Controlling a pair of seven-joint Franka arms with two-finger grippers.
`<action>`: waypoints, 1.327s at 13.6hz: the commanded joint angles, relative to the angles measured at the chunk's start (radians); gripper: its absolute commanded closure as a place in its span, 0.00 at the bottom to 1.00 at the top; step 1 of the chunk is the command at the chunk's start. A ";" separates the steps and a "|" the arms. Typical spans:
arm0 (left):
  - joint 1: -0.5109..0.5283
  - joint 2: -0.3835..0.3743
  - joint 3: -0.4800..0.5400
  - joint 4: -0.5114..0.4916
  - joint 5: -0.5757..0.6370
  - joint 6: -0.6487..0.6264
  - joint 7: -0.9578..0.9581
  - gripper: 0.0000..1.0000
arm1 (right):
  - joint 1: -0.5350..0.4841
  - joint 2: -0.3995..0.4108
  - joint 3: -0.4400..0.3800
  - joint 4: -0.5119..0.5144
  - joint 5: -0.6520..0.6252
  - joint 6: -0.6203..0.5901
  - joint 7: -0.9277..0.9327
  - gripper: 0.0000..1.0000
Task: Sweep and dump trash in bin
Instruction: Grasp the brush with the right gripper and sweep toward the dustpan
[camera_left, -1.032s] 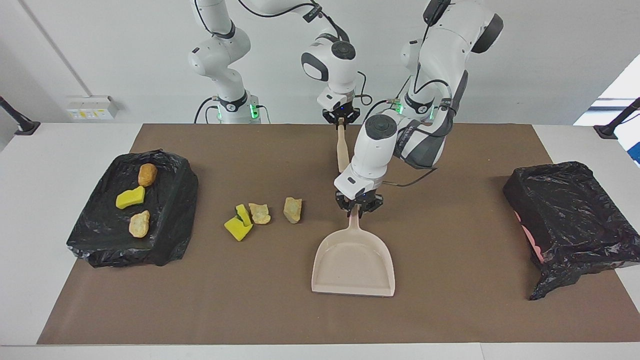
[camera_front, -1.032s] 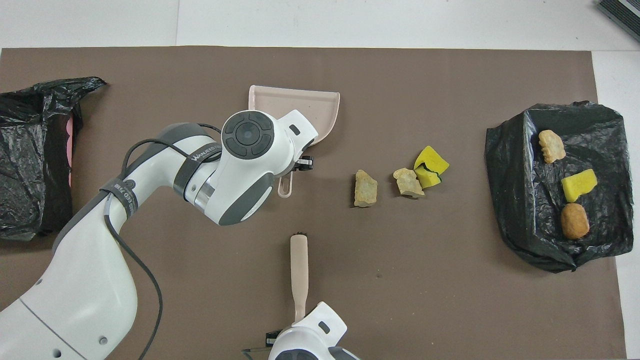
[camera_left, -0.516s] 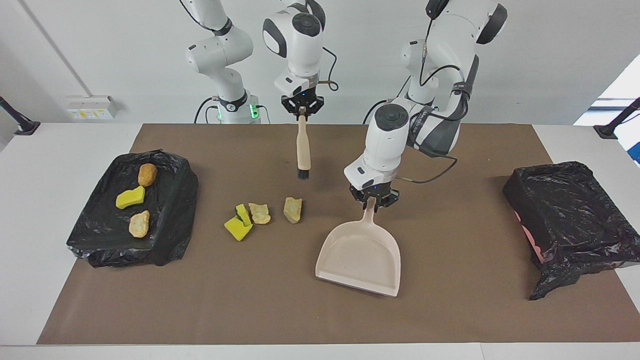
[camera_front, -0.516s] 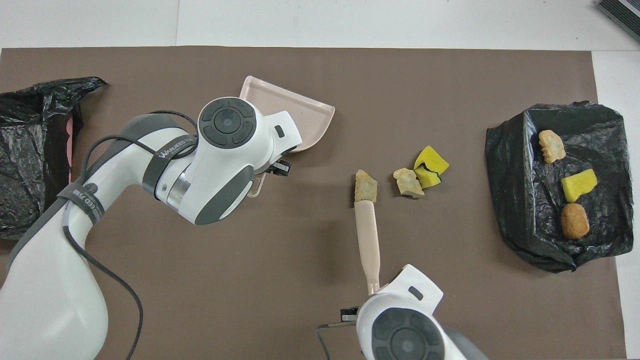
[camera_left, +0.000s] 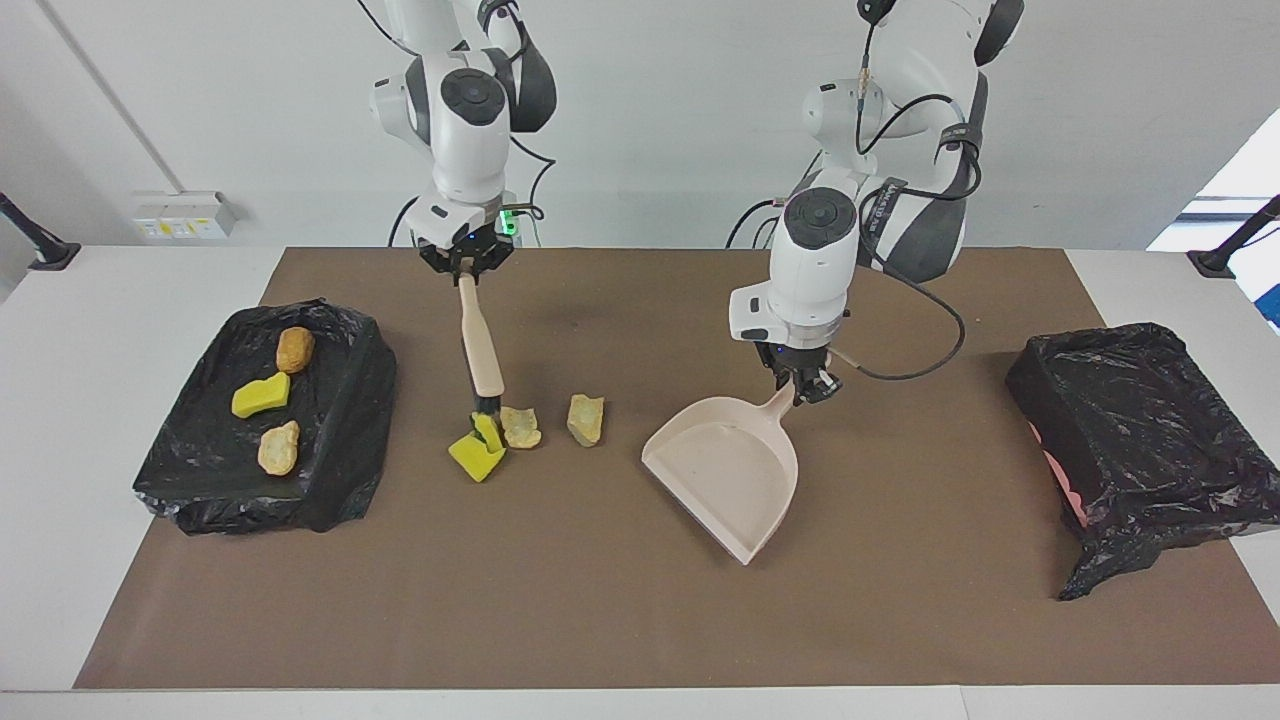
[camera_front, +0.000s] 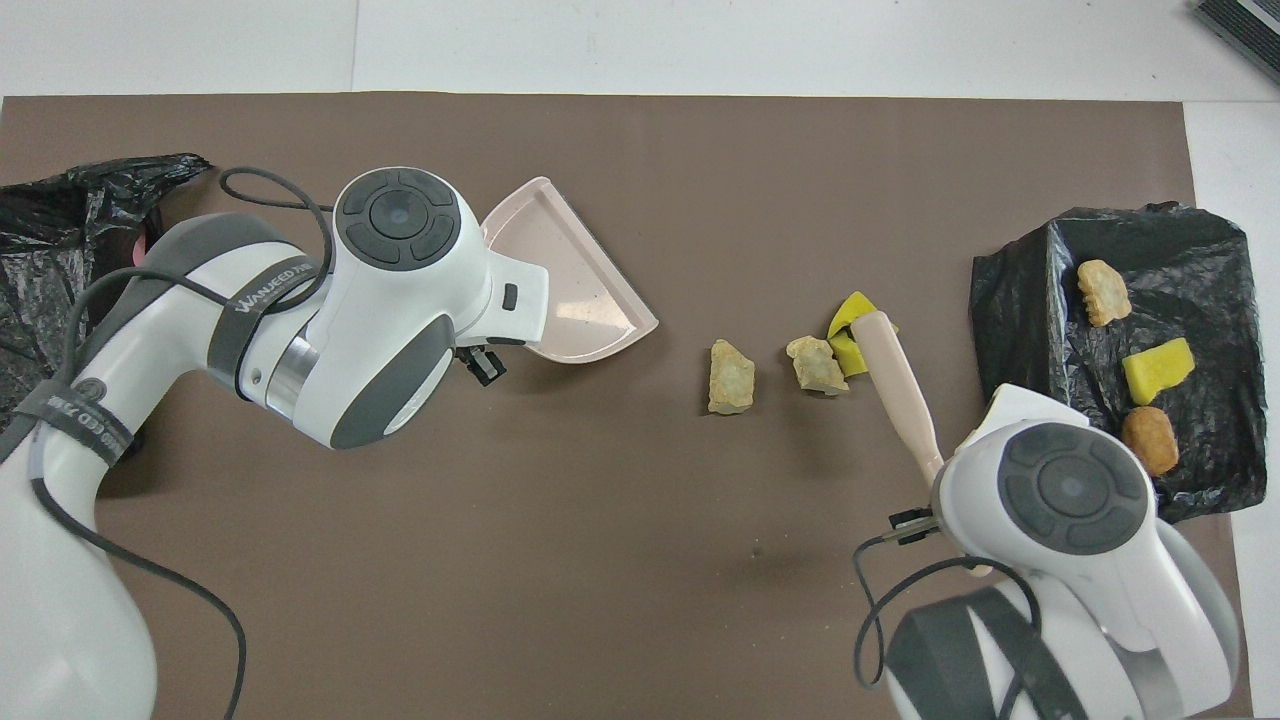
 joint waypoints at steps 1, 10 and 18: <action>0.008 -0.049 -0.005 -0.066 0.004 -0.015 0.144 1.00 | -0.058 0.122 0.016 0.028 -0.117 0.105 -0.059 1.00; -0.001 -0.129 -0.051 -0.239 0.001 0.069 0.230 1.00 | -0.150 0.254 0.024 0.034 -0.107 0.174 -0.005 1.00; -0.003 -0.168 -0.068 -0.353 -0.003 0.168 0.219 1.00 | 0.083 0.294 0.025 0.011 0.166 0.156 0.175 1.00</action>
